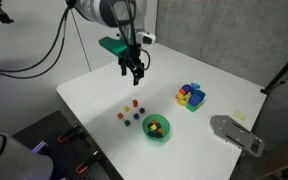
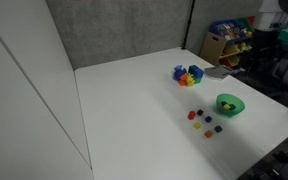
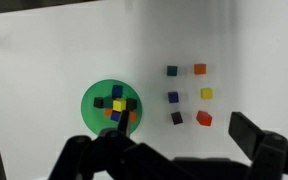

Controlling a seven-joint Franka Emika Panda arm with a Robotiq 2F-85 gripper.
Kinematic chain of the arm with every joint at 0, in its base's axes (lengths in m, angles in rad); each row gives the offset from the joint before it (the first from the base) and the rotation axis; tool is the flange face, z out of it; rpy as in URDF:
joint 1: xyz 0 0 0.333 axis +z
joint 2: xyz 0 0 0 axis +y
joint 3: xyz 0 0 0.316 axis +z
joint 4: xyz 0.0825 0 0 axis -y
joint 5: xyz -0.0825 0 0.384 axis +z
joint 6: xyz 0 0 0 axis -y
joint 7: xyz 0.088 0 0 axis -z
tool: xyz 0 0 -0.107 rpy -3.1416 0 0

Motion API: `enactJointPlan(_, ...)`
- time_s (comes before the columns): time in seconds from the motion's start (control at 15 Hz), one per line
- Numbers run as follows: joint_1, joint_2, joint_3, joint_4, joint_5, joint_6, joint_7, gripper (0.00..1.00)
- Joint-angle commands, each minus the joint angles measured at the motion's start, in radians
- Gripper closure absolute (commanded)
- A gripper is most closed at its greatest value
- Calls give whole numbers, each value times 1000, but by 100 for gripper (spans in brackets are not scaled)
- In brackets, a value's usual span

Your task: Remove an orange block from the stack and place it into the green bowl

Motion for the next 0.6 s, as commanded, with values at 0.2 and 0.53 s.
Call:
enactJointPlan(0.2,-30,-171,38,69,-23,-209,-78,0)
enactJointPlan(0.53,-29,-171,46,54,-3,-191,-63,0)
